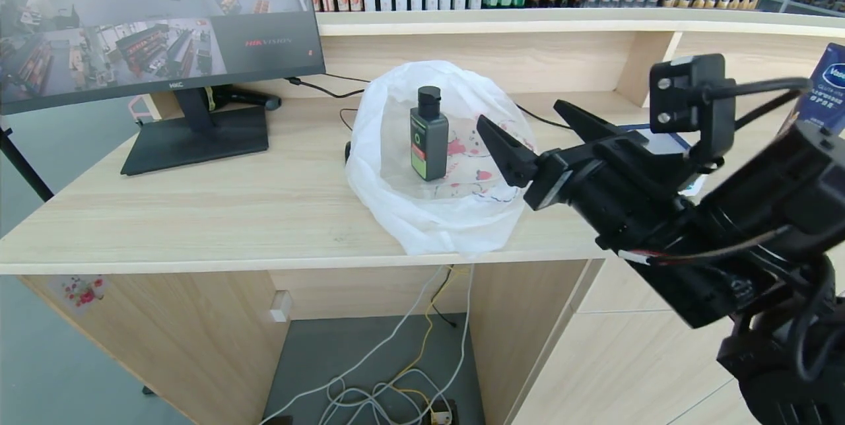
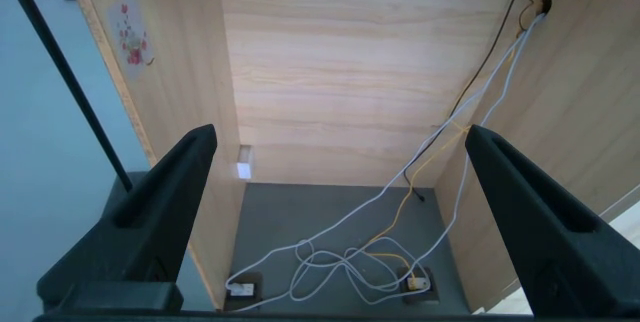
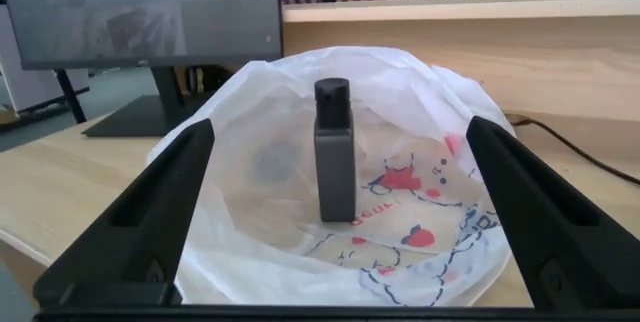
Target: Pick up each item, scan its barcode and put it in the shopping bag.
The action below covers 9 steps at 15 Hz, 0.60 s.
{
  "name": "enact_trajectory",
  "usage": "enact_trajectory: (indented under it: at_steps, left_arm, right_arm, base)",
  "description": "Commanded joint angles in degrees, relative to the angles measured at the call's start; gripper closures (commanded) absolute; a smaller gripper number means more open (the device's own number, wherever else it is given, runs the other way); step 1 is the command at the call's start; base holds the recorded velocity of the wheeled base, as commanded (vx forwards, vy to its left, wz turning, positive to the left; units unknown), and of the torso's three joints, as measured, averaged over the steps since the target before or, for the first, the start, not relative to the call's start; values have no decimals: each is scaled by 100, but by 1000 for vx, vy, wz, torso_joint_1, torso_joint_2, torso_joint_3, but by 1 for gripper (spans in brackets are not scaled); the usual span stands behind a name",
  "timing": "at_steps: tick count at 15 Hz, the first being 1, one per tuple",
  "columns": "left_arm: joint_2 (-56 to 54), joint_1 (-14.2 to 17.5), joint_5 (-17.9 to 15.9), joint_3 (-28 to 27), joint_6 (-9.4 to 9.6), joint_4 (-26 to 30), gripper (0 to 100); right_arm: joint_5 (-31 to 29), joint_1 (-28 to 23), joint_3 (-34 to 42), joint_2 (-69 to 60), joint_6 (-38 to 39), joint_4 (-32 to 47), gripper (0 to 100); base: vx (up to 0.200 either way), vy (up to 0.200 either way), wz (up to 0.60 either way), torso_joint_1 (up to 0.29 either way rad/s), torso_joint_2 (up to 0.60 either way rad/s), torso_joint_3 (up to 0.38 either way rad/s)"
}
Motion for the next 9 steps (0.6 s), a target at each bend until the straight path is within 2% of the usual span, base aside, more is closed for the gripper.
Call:
enact_trajectory:
  at_steps: [1,3,7,9]
  left_arm:
    - [-2,-6,0,0,-1,0,0]
    - [-2,-6,0,0,-1,0,0]
    - [-2,-6,0,0,8,0,0]
    - [-2,2,9,0,-1,0,0]
  right_arm:
    - [-10,26,655,-74,-103,-571,0]
    - [-19,26,901,-91,-129,-913,0]
    - [-28,18,1261,-355,-120,-975,0]
    - [25,123,1894,-601,-138,-975,0]
  base:
    - [0,0,0,0,0,0]
    - [0,0,0,0,0,0]
    - [0,0,0,0,0,0]
    - [0,0,0,0,0,0]
